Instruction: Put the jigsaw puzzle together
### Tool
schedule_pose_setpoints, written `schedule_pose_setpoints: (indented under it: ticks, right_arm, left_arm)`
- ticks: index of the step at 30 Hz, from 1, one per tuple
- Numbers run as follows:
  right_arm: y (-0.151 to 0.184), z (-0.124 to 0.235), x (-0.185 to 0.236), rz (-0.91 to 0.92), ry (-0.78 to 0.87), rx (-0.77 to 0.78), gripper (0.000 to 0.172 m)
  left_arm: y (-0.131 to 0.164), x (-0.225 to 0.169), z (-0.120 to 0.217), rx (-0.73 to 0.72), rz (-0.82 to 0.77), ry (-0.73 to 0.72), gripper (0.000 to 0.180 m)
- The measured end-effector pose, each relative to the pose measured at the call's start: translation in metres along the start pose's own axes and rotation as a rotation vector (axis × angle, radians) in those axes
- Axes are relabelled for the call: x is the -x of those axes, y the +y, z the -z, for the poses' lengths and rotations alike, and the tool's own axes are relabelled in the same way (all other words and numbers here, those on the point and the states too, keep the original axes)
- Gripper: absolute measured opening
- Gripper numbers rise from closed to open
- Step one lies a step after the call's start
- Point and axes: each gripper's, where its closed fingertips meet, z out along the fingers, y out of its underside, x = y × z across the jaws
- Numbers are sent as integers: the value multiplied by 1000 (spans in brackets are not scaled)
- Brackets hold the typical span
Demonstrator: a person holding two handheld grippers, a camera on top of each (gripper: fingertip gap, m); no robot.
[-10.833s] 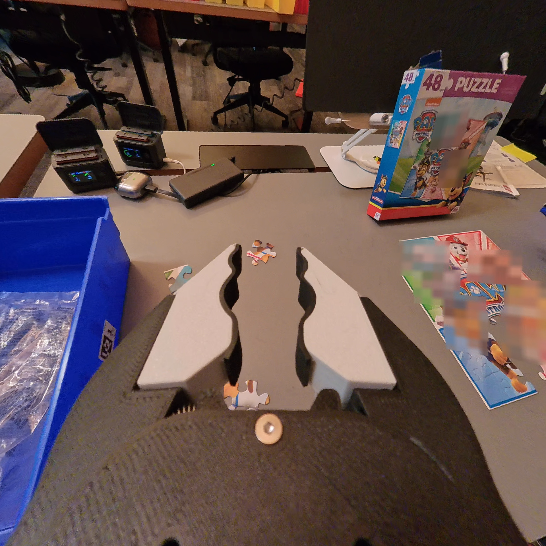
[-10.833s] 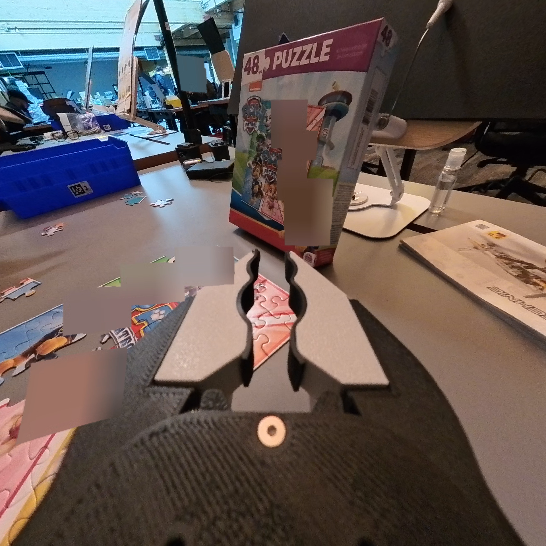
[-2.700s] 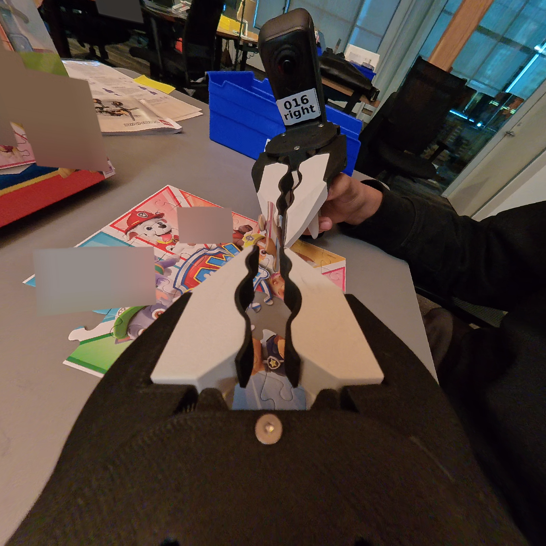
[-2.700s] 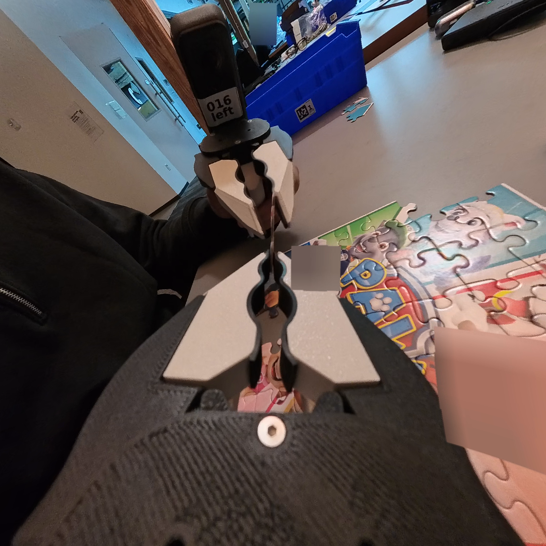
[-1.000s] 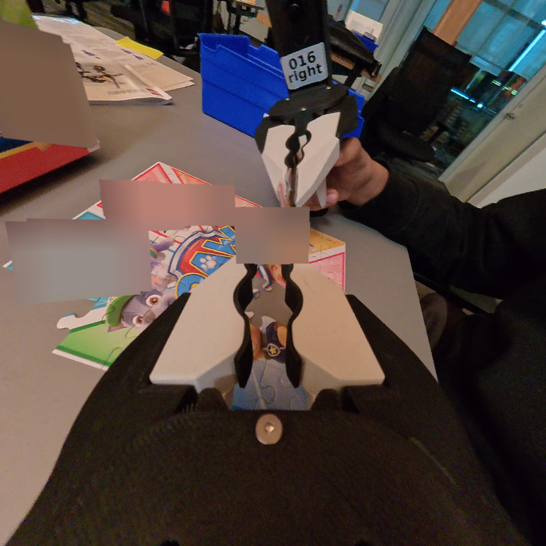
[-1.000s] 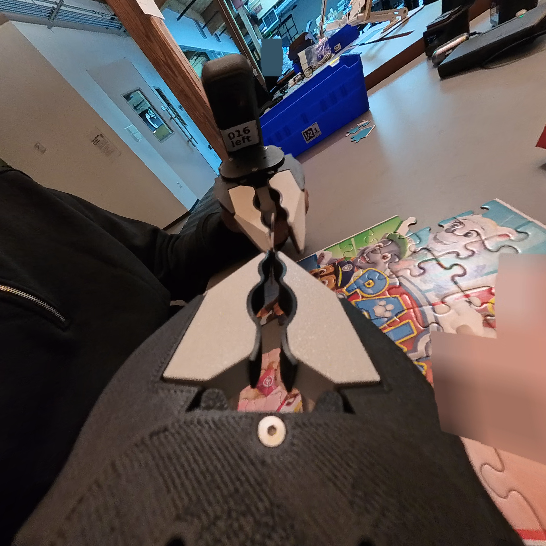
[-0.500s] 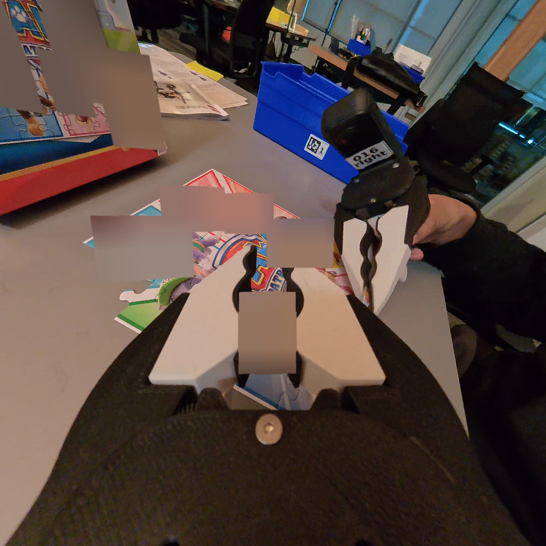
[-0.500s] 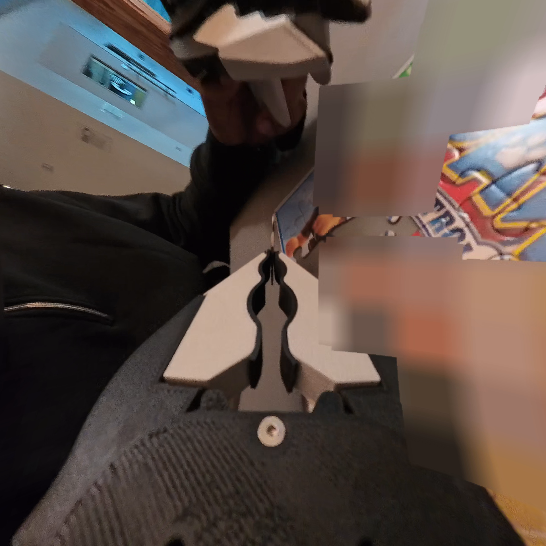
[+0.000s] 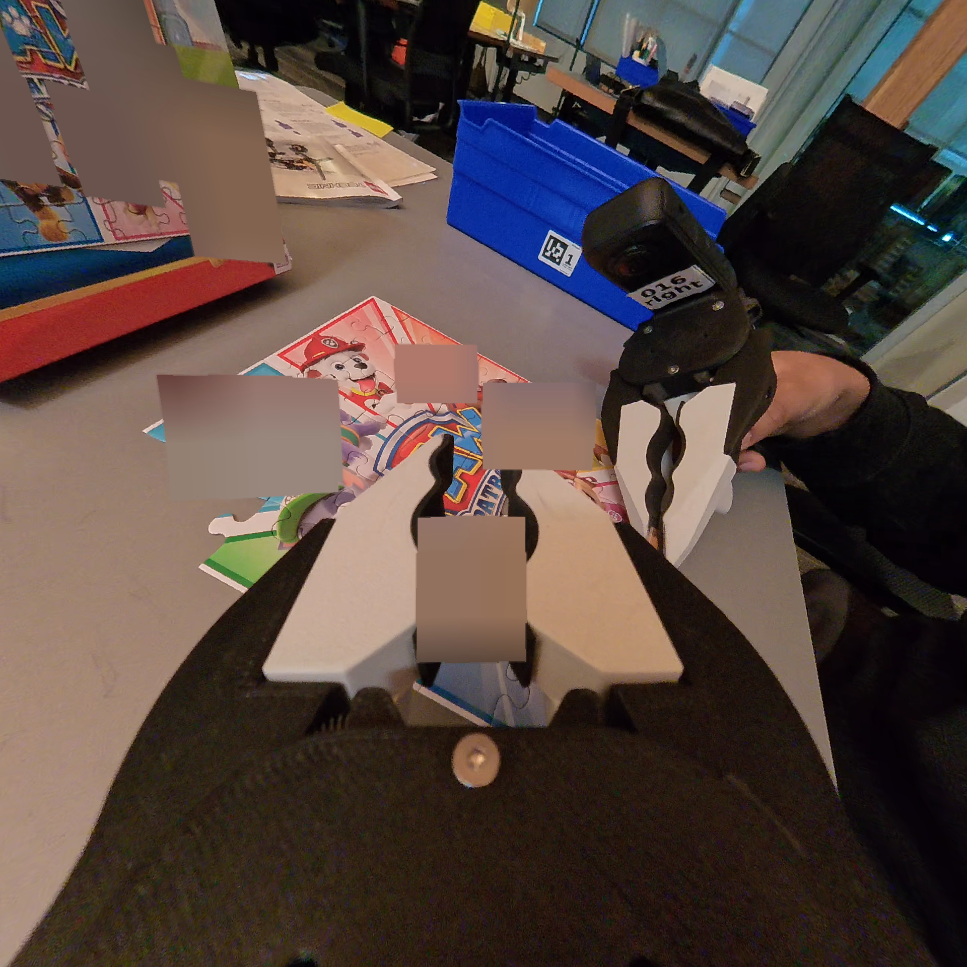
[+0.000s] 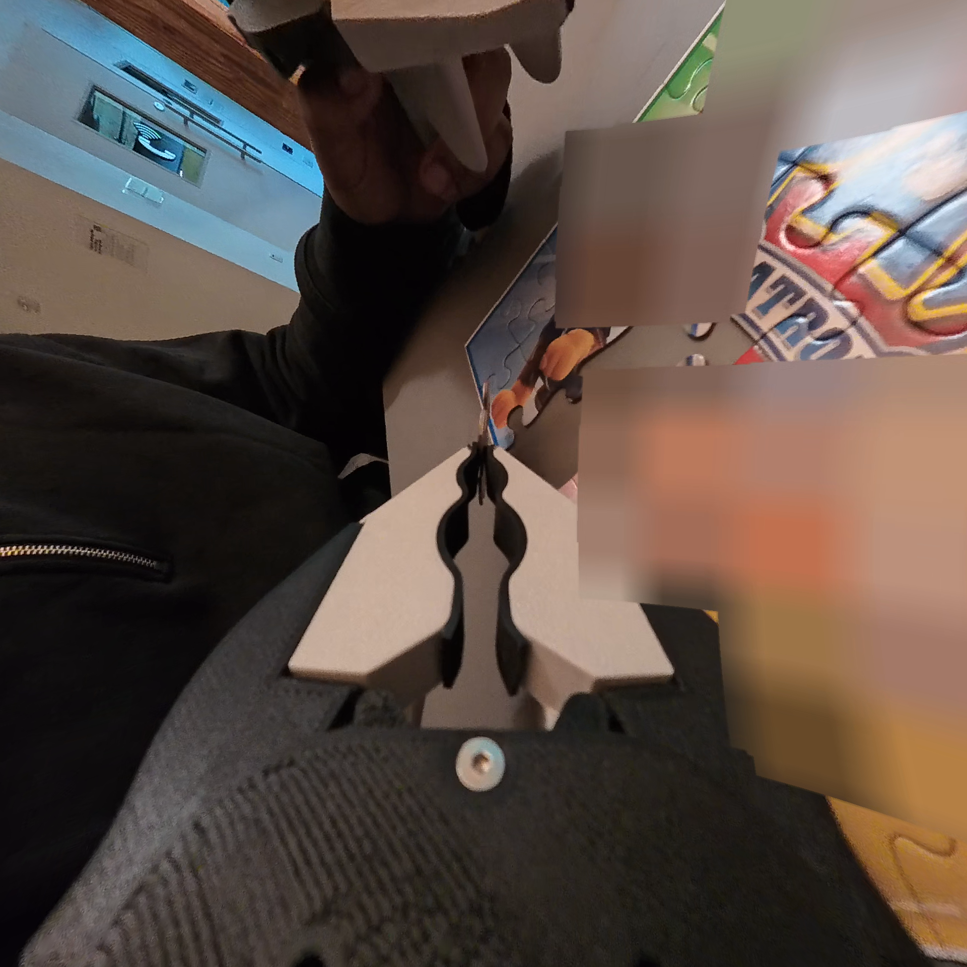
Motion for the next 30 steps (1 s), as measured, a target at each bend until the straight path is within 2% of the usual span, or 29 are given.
schedule_pose_setpoints:
  ticks: [11,13,16,18,19,21,22,27,30]
  right_arm:
    - [-22,15,5,21,-37,-160,1]
    - [-28,19,6,27,-45,-208,0]
    - [-37,29,9,29,-70,-283,0]
    - [-40,34,12,43,-87,-312,0]
    - [-42,36,12,47,-88,-330,0]
    - [-45,39,14,61,-108,-357,0]
    - [-46,41,16,64,-123,-375,5]
    - [-64,68,21,104,-174,-559,19]
    - [-70,87,16,235,-66,-655,24]
  left_arm:
    - [0,-5,-1,3,-9,26,17]
    - [0,-17,-2,3,-19,92,20]
    - [3,-56,-1,21,-7,316,27]
    - [11,-69,-3,69,4,397,32]
    - [15,-74,-4,93,1,418,31]
    - [20,-76,-6,121,-13,417,5]
    - [22,-76,-7,127,-21,413,0]
    - [17,-75,-4,109,18,427,0]
    - [15,-74,-2,98,40,436,0]
